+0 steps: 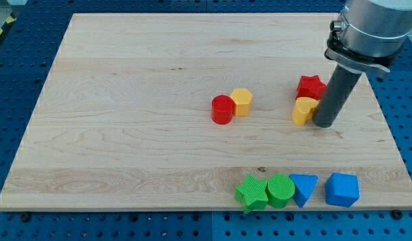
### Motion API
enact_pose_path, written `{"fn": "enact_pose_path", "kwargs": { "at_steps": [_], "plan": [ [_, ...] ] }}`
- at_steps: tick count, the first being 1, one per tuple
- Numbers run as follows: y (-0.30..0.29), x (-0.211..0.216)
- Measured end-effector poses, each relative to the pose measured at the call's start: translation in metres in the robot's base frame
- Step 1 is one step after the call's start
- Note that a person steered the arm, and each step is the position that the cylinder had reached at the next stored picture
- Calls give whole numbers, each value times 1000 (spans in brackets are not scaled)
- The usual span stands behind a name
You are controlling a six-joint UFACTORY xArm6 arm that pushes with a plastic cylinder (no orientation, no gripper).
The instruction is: Move the yellow heart into the red star
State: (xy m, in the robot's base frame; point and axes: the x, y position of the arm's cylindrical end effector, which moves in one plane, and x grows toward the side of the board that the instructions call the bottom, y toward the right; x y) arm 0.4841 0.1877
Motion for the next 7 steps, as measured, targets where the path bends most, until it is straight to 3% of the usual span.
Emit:
{"fn": "enact_pose_path", "kwargs": {
  "at_steps": [7],
  "plan": [
    [5,-26]
  ]
}}
